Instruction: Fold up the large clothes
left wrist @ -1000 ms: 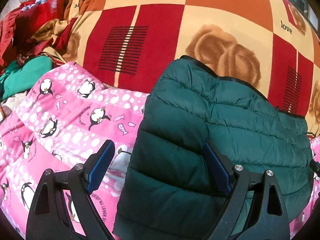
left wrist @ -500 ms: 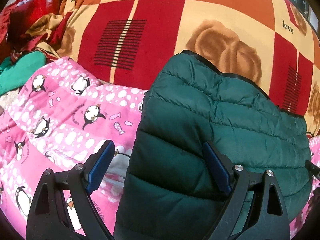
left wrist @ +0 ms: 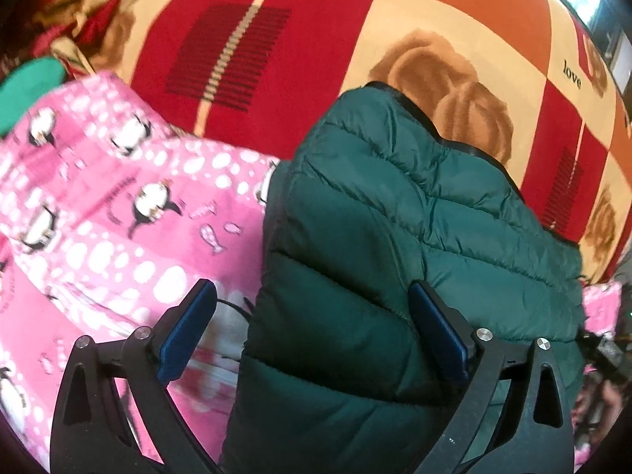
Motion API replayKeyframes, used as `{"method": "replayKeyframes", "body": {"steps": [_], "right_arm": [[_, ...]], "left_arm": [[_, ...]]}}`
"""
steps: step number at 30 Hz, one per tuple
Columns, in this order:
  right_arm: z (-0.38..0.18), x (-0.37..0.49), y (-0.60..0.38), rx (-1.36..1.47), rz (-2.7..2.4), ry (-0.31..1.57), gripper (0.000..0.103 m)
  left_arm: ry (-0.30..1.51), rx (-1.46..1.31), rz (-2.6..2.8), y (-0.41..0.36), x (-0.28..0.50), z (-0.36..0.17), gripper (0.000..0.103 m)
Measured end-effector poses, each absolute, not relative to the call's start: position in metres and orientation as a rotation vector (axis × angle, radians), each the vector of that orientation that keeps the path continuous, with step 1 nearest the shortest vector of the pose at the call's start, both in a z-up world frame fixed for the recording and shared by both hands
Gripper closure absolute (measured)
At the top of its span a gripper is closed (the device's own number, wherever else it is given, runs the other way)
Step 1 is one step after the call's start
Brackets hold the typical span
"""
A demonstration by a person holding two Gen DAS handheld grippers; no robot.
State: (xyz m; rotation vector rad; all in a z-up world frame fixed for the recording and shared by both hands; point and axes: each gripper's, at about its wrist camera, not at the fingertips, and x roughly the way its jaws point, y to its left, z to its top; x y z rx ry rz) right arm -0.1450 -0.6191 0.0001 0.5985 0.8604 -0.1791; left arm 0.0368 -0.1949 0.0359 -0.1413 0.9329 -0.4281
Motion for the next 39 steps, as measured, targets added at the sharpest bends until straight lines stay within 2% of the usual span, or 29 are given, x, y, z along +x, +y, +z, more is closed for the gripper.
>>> {"method": "replayKeyframes", "body": {"steps": [3,13,14,15,16,17,18,20,21,24,29,39], "right_arm": [[-0.005,-0.142,-0.626,0.619,-0.139,0.868,0.0],[-0.019,-0.138,-0.634,0.677,-0.05,0.881,0.0],[-0.019,-0.139,-0.634,0.678,-0.039,0.88,0.003],[-0.017,-0.141,-0.631,0.673,-0.025,0.875,0.009],[-0.015,-0.142,-0.628,0.666,-0.011,0.862,0.021],[-0.01,-0.146,-0.625,0.657,-0.001,0.85,0.032],[-0.005,-0.148,-0.62,0.642,0.004,0.838,0.036],[0.004,-0.15,-0.612,0.617,0.0,0.825,0.051],[0.009,-0.153,-0.61,0.609,-0.001,0.815,0.054],[0.026,-0.165,-0.604,0.595,0.005,0.782,0.063],[0.054,-0.189,-0.59,0.594,0.02,0.736,0.067],[0.083,-0.254,-0.543,0.585,0.092,0.744,0.067]], "left_arm": [[0.989,-0.206,-0.465,-0.191,0.046,0.027,0.0],[1.055,-0.261,-0.54,-0.201,0.06,0.013,0.0],[1.064,-0.252,-0.546,-0.204,0.06,0.013,0.0],[1.069,-0.236,-0.557,-0.207,0.059,0.014,0.005],[1.063,-0.231,-0.576,-0.209,0.057,0.016,0.015],[1.046,-0.224,-0.606,-0.213,0.052,0.021,0.032],[1.019,-0.188,-0.595,-0.218,0.046,0.027,0.039],[0.977,-0.119,-0.585,-0.227,0.035,0.036,0.051],[0.955,-0.095,-0.584,-0.23,0.029,0.041,0.058],[0.927,-0.088,-0.599,-0.229,0.021,0.056,0.068],[0.908,-0.107,-0.64,-0.209,0.003,0.083,0.074],[0.905,-0.117,-0.7,-0.148,-0.062,0.116,0.075]]}}
